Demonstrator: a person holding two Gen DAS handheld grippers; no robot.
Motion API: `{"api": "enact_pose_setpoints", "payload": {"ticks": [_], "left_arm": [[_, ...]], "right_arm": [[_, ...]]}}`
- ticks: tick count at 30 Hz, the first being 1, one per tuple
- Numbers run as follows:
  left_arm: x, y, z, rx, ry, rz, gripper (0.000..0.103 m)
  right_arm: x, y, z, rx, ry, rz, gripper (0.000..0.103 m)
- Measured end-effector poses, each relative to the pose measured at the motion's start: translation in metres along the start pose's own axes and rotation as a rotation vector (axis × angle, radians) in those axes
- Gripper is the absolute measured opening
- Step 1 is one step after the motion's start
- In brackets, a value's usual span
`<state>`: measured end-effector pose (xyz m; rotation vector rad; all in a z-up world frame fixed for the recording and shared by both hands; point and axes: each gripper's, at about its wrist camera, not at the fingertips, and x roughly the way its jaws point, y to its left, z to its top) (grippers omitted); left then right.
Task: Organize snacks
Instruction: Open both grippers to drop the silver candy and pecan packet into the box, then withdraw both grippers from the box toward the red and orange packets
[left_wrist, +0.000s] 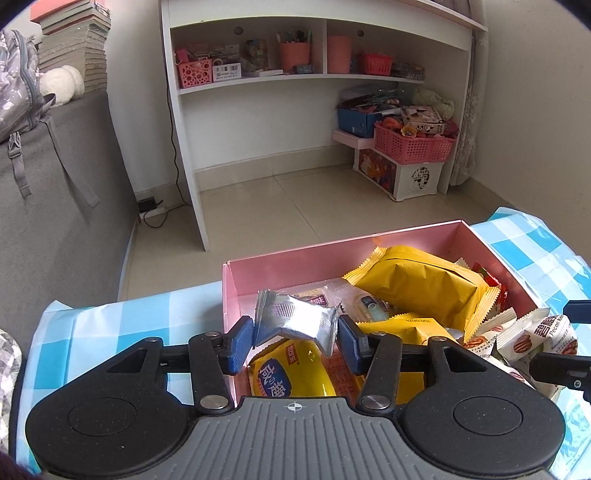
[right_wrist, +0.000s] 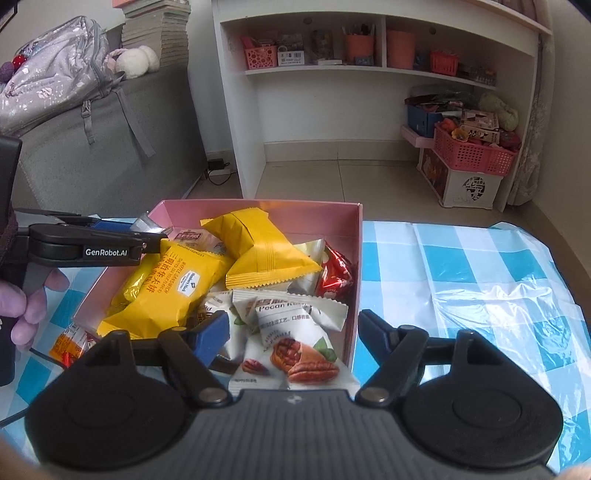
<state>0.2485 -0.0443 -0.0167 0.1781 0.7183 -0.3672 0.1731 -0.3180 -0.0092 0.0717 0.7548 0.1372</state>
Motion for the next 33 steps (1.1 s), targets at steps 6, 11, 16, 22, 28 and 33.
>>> {"api": "enact_pose_setpoints", "payload": {"ticks": [6, 11, 16, 22, 28, 33], "left_arm": [[-0.014, 0.001, -0.002, 0.014, -0.007, 0.012, 0.071], [-0.027, 0.002, -0.003, 0.019, -0.015, 0.014, 0.076], [-0.041, 0.001, -0.009, 0.016, -0.015, 0.017, 0.079], [-0.058, 0.001, -0.022, 0.006, -0.011, 0.011, 0.082], [-0.075, -0.004, -0.039, 0.019, 0.006, 0.006, 0.084], [-0.088, -0.009, -0.054, 0.016, 0.020, 0.009, 0.091]], "right_arm": [[-0.003, 0.000, -0.001, -0.010, 0.002, -0.007, 0.081], [-0.009, 0.000, 0.000, -0.017, -0.005, -0.014, 0.086], [-0.018, -0.002, -0.001, -0.021, -0.011, -0.019, 0.087], [-0.027, -0.003, -0.003, -0.026, -0.012, -0.031, 0.088], [-0.036, -0.002, -0.007, -0.051, -0.019, -0.037, 0.092], [-0.046, 0.003, -0.011, -0.086, -0.026, -0.050, 0.095]]}}
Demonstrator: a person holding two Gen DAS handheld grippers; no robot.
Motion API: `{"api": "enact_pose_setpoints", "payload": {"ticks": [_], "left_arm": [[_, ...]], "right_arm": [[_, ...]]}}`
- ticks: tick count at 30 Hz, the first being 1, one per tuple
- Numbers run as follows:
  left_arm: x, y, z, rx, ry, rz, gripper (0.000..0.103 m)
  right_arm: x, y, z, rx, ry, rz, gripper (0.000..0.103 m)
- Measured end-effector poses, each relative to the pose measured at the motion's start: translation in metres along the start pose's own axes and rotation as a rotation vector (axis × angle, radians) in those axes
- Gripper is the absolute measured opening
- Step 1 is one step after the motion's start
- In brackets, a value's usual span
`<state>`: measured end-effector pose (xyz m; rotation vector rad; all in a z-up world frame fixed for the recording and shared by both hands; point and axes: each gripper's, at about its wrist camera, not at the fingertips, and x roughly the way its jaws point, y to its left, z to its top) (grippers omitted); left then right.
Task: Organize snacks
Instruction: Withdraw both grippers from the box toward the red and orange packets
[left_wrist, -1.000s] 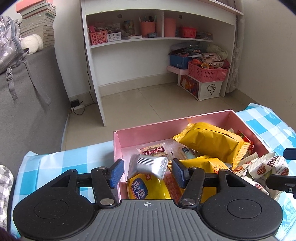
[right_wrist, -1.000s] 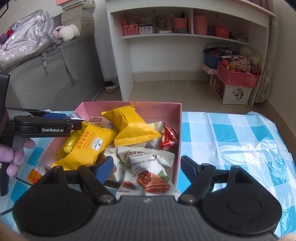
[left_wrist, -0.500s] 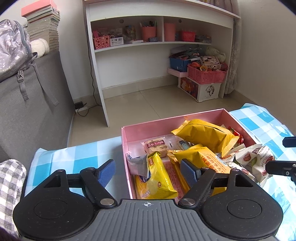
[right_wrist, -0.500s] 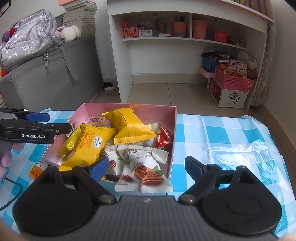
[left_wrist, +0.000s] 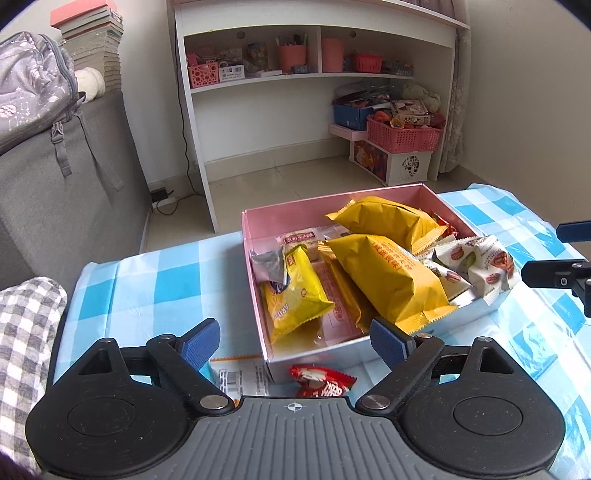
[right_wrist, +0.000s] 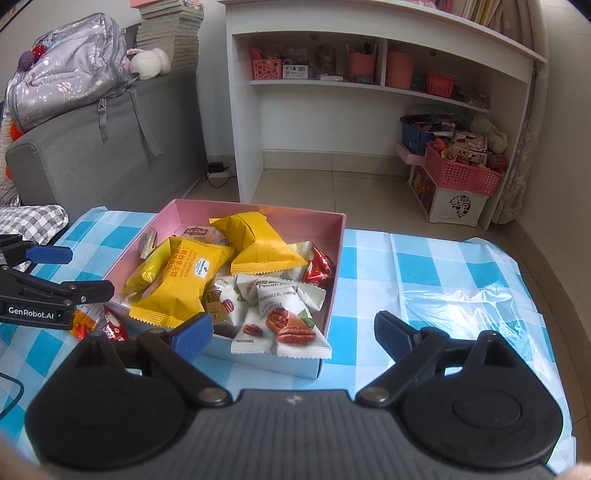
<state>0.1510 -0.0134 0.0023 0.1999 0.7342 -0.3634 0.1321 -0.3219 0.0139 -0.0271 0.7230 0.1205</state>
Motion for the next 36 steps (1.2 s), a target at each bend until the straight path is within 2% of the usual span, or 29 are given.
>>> {"api": "enact_pose_setpoints", "payload": {"ticks": [17, 26, 31, 36], "left_arm": [[-0.043, -0.015, -0.043, 0.018, 0.021, 0.017, 0.099], [-0.049, -0.010, -0.070, 0.082, 0.042, -0.020, 0.099], [-0.041, 0.000, -0.084, 0.104, 0.072, -0.047, 0.099], [-0.031, 0.009, -0.093, 0.169, 0.074, -0.053, 0.099]], "right_arm": [[-0.024, 0.019, -0.014, -0.093, -0.012, 0.020, 0.101], [-0.022, 0.033, -0.029, -0.118, -0.003, 0.048, 0.102], [-0.014, 0.042, -0.038, -0.156, 0.015, 0.050, 0.102], [-0.004, 0.050, -0.042, -0.151, 0.041, 0.066, 0.102]]}}
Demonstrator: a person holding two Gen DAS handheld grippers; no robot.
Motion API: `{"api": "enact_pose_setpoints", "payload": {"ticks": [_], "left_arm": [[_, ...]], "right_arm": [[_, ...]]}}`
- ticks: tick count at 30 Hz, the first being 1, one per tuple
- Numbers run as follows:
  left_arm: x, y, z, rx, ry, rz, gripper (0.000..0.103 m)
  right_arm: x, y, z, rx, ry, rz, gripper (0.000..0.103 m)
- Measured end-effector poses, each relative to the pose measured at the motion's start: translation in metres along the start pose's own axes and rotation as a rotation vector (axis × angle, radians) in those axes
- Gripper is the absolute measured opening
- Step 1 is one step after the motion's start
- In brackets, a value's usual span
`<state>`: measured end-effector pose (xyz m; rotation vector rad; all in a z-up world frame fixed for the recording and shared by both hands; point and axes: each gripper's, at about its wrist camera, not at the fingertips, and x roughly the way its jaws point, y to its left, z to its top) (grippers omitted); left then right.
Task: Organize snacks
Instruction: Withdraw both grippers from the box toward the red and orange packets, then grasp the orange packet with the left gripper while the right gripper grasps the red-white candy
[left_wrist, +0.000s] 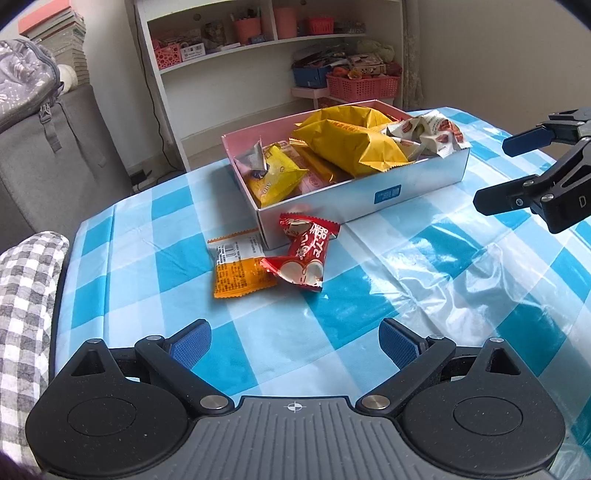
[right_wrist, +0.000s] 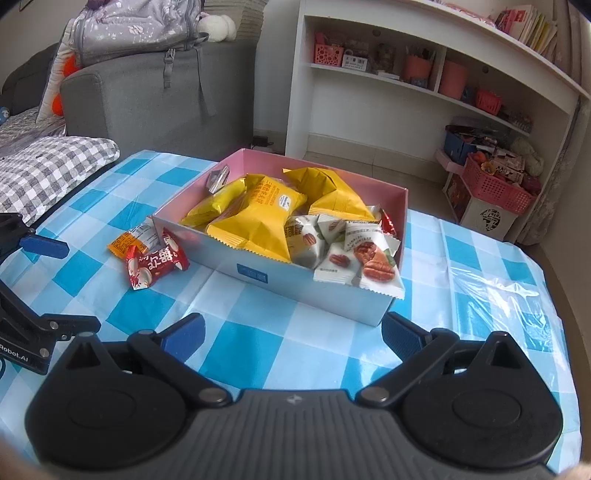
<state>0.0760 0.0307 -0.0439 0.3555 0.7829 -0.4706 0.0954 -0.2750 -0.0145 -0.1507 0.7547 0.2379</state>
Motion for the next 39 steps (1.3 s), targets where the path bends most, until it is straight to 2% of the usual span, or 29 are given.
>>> {"api": "enact_pose_setpoints", "payload": {"ticks": [4, 10, 21, 26, 29, 33, 39], "left_arm": [[0.014, 0.011, -0.003, 0.021, 0.020, -0.003, 0.098], [0.024, 0.027, 0.000, -0.013, 0.038, 0.003, 0.097], [0.035, 0.033, 0.002, -0.005, 0.044, -0.009, 0.096], [0.037, 0.035, 0.002, -0.015, 0.039, -0.016, 0.096], [0.038, 0.037, 0.002, -0.023, 0.035, -0.017, 0.096], [0.039, 0.040, 0.003, -0.033, 0.032, -0.017, 0.096], [0.043, 0.047, 0.009, -0.059, 0.025, -0.004, 0.093]], "right_arm": [[0.009, 0.009, 0.002, 0.019, 0.010, 0.015, 0.102], [0.031, 0.027, 0.010, 0.070, 0.035, 0.058, 0.100], [0.069, 0.055, 0.030, 0.234, 0.108, 0.171, 0.078], [0.084, 0.062, 0.035, 0.313, 0.128, 0.195, 0.072], [0.088, 0.065, 0.036, 0.339, 0.125, 0.192, 0.065], [0.087, 0.070, 0.038, 0.310, 0.126, 0.198, 0.039], [0.072, 0.069, 0.043, 0.165, 0.131, 0.168, 0.030]]}}
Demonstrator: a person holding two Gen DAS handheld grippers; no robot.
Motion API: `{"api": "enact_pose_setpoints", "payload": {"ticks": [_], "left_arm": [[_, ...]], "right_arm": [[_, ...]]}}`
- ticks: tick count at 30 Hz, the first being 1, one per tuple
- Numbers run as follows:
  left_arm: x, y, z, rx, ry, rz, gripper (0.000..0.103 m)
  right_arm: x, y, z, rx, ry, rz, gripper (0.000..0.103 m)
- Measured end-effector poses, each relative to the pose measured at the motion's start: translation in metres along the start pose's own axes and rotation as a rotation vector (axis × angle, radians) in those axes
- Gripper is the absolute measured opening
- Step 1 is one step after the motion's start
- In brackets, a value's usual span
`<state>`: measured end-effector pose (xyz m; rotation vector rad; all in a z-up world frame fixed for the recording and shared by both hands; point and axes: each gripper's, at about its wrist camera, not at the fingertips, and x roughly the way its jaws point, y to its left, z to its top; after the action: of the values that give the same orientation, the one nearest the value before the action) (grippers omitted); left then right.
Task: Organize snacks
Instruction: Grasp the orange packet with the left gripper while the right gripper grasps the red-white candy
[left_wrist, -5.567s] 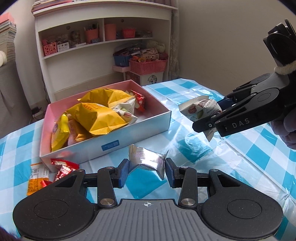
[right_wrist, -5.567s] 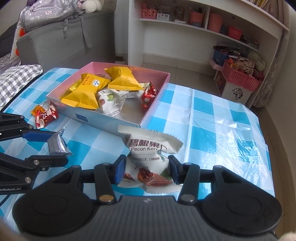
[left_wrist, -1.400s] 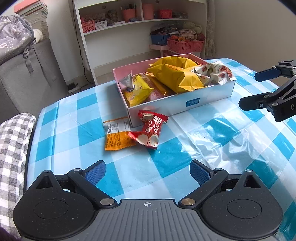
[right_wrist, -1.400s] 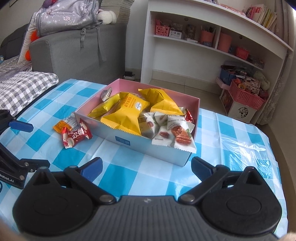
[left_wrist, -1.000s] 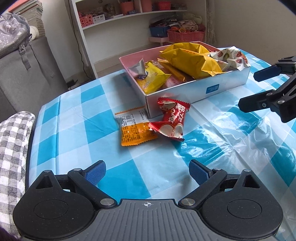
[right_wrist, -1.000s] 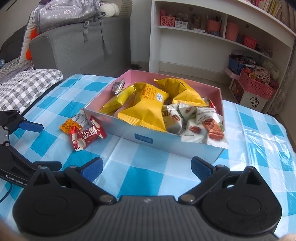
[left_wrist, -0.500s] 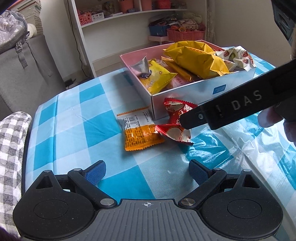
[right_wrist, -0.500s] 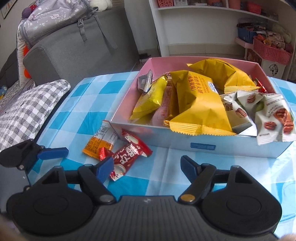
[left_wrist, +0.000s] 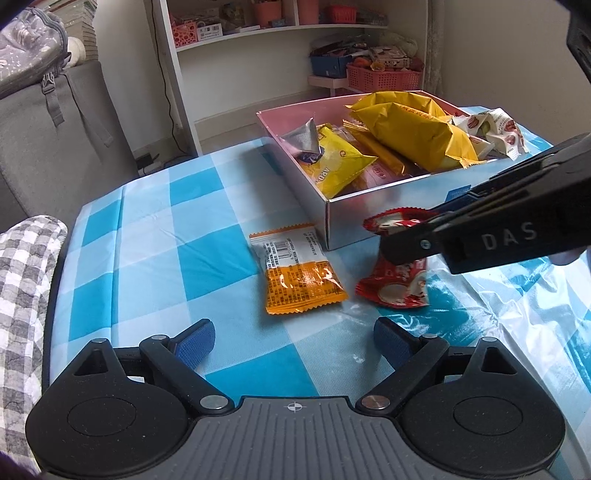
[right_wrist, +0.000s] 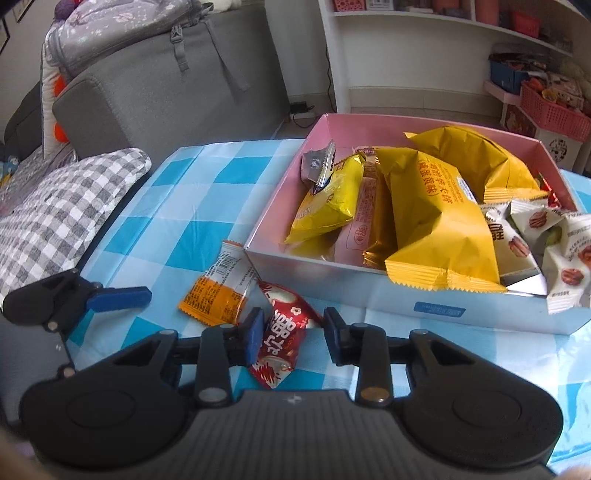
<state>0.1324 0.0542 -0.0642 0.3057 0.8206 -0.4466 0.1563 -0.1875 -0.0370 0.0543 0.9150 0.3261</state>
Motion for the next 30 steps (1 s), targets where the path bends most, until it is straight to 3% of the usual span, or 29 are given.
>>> {"api": "enact_pose_setpoints", "payload": {"ticks": [5, 11, 19, 24, 28, 30], "left_arm": [[0.005, -0.001, 0.008, -0.026, -0.010, 0.004, 0.088], [0.015, -0.006, 0.021, -0.086, -0.034, 0.057, 0.085], [0.024, -0.014, 0.030, -0.101, -0.024, 0.098, 0.055], [0.023, -0.014, 0.030, -0.104, -0.022, 0.098, 0.043], [0.018, -0.016, 0.027, -0.096, -0.018, 0.095, 0.039], [0.016, -0.016, 0.024, -0.098, -0.017, 0.090, 0.039]], "right_arm": [[-0.013, -0.012, -0.005, -0.087, 0.041, -0.057, 0.029], [-0.023, -0.028, -0.013, -0.096, 0.064, -0.061, 0.031], [-0.016, -0.034, -0.016, -0.029, 0.077, -0.049, 0.047], [-0.010, -0.031, -0.018, -0.013, 0.084, -0.056, 0.056], [-0.011, -0.031, -0.019, -0.005, 0.079, -0.062, 0.052], [-0.013, -0.030, -0.020, -0.001, 0.081, -0.055, 0.044]]}}
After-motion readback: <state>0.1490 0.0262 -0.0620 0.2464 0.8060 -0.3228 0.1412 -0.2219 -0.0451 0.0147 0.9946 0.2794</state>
